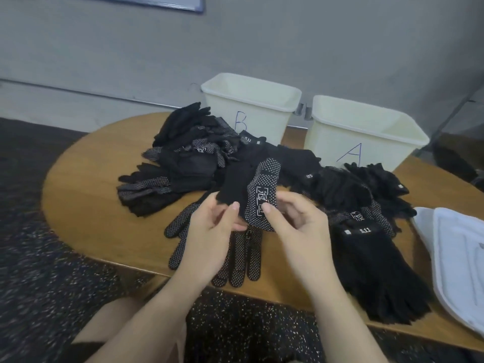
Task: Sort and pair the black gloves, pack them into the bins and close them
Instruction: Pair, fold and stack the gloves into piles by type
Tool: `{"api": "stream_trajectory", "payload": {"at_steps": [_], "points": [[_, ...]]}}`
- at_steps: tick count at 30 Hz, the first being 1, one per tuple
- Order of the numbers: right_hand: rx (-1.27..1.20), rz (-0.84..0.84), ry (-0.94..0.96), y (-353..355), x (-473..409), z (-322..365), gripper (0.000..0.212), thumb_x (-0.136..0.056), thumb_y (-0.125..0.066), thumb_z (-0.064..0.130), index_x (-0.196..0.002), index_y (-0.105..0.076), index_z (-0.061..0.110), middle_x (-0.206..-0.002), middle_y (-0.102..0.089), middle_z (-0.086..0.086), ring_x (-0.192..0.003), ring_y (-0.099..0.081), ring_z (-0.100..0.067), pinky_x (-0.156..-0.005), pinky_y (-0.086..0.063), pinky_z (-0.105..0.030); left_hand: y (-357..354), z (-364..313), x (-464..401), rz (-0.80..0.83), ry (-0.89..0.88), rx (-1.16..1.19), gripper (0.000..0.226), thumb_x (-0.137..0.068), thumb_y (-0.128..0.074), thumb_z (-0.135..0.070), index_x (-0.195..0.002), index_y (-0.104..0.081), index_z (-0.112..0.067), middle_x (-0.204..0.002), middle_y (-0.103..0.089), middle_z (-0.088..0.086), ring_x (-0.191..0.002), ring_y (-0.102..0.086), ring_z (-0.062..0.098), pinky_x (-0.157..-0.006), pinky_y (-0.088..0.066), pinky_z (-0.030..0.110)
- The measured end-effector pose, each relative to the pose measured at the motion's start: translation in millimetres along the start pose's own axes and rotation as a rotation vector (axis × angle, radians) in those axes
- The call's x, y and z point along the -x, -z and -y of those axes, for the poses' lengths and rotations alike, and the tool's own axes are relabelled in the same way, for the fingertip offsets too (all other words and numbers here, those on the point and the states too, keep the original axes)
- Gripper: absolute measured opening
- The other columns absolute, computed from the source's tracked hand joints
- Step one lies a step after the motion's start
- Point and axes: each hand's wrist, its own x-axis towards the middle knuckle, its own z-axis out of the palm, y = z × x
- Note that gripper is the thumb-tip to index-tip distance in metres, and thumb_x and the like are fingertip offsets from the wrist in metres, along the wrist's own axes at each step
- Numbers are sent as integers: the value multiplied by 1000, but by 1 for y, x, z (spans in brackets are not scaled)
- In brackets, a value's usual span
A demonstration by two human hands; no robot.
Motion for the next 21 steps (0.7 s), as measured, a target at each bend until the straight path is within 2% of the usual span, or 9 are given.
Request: {"api": "stream_trajectory", "payload": {"at_steps": [2,4,7,9,11,13,15,18,21], "points": [[79,28,24,0,1,-2,17,-88,-79,15,-103,-76,22,-101,-77,-2,-95,-71,-27,-87,-59,-32,6,-1,-1,-47,25,30,18,-107,-54,-13,-110,-70,-22,-87,-78,-7,-83,-75,9,-72,-60,21],[128,29,8,0,2,-3,17,-88,-79,16,-104,-75,16,-101,-75,-7,-94,-70,-26,-88,-58,-31,12,-1,-3,-114,32,33,19,-107,-54,-16,-109,-70,-25,-95,-78,-13,-89,-74,5,-73,-58,17],[236,-36,-23,0,3,-5,12,-88,-79,14,-100,-76,17,-94,-76,2,-88,-70,-14,-85,-57,-29,19,1,-7,-221,8,12,16,-107,-55,-19,-108,-70,-25,-97,-77,-13,-91,-73,6,-78,-58,19],[367,-142,3,1,4,-6,7,-89,-79,18,-94,-75,19,-89,-73,8,-81,-67,-6,-79,-56,-24,22,1,-8,-243,-6,27,16,-106,-56,-18,-106,-71,-24,-89,-76,-10,-86,-75,9,-74,-59,19],[542,-203,95,4,6,-6,6,-89,-78,20,-93,-73,20,-89,-69,11,-79,-63,-4,-72,-49,-15,22,1,-8,-226,-1,48,19,-106,-56,-17,-101,-73,-26,-82,-75,-7,-81,-75,13,-70,-59,22],[645,-203,171,5,10,-6,8,-89,-78,23,-95,-72,22,-90,-65,14,-79,-60,-6,-71,-47,-19,19,0,-6,-203,15,85,23,-105,-58,-16,-98,-75,-30,-78,-74,-6,-77,-74,14,-67,-60,23],[664,-120,256,0,14,-5,17,-89,-76,30,-104,-71,25,-98,-61,19,-89,-59,-5,-75,-47,-21,15,-2,-3,-163,20,100,27,-105,-58,-14,-98,-76,-33,-77,-74,-6,-74,-74,13,-66,-60,22],[698,68,335,-12,22,-7,43,-87,-70,43,-127,-64,28,-121,-56,22,-115,-54,-5,-93,-45,-18,10,-8,1,-78,-36,35,33,-104,-60,-14,-95,-76,-41,-79,-76,-10,-73,-73,6,-67,-55,14],[673,67,290,-17,21,-11,55,-84,-70,47,-135,-58,32,-129,-53,26,-120,-55,-5,-94,-50,-27,6,-10,5,-4,-131,-83,30,-102,-62,-16,-103,-75,-43,-89,-78,-16,-84,-74,3,-74,-53,12]]}}
